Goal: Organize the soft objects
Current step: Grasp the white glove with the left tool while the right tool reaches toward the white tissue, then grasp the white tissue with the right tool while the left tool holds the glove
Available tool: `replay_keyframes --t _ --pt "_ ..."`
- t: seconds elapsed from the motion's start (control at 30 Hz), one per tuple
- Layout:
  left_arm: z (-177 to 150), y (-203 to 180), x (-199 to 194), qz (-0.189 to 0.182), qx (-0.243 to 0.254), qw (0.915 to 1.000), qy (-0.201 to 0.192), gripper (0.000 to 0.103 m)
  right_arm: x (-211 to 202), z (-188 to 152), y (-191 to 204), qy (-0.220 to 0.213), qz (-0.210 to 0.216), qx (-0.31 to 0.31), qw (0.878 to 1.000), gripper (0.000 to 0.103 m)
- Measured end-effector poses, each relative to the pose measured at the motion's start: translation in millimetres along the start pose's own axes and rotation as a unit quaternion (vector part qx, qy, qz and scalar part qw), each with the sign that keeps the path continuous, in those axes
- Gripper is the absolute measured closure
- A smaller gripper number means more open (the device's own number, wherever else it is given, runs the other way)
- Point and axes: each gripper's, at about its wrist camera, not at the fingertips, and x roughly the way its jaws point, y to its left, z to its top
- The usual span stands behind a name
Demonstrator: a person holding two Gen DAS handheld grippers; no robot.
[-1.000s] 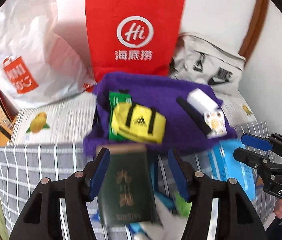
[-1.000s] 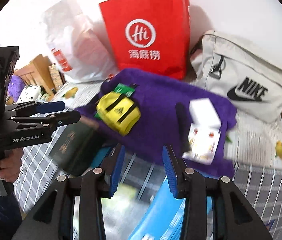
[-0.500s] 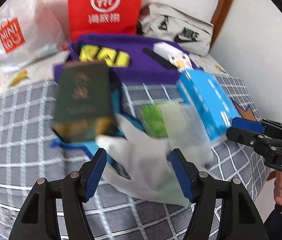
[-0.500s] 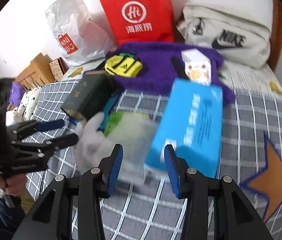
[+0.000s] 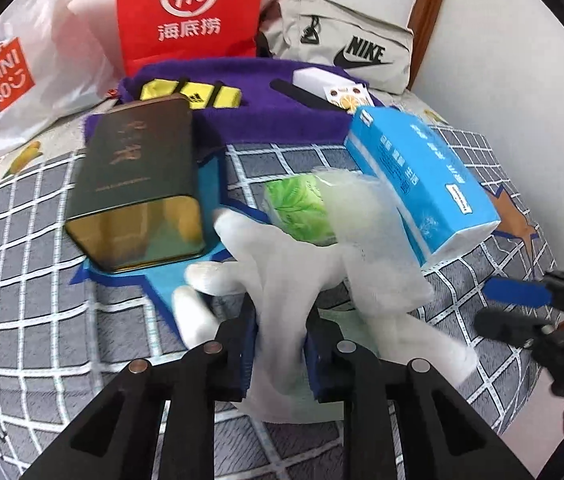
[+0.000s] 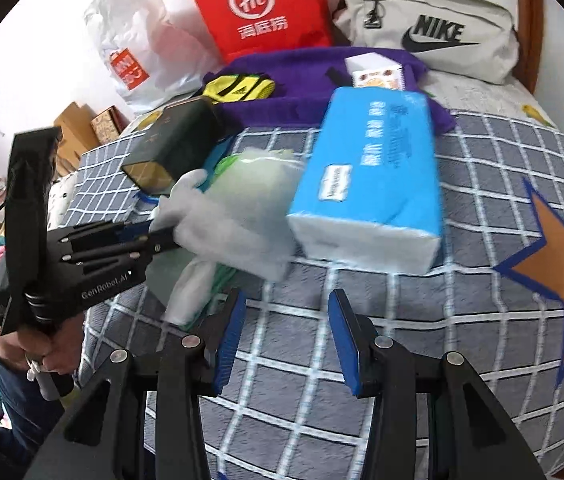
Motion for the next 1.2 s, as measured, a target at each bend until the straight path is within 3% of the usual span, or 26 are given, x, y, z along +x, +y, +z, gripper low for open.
replay_keyframes --t 0.33,0.53,0.73,0.93,0.97,1.1,1.2 --pt "-26 29 -29 0.043 -0.023 0.9988 0.001 0.083 15 -2 49 0.02 0.069 -0.032 0.997 0.06" --pt "-43 50 -35 0.05 -0.049 0.9975 0.003 0.083 25 -1 61 0.038 0.078 -0.031 0.996 0.06" --pt "-50 57 -33 0.034 -0.06 0.9976 0.005 0.083 50 10 70 0.045 0.039 -0.015 0.998 0.06" --pt "-53 63 -32 0.02 -0.066 0.9976 0.007 0.081 66 18 73 0.047 0.029 0.002 0.998 0.06" --pt "-53 64 -32 0.016 -0.069 0.9975 0.008 0.081 69 19 75 0.044 0.018 -0.005 0.999 0.062" --pt "-54 65 -31 0.009 -0.073 0.9972 0.007 0.081 74 14 86 0.042 -0.018 -0.069 0.997 0.086" --pt "-54 67 -31 0.004 -0.075 0.9971 0.007 0.081 66 6 85 0.051 -0.006 -0.099 0.994 0.091"
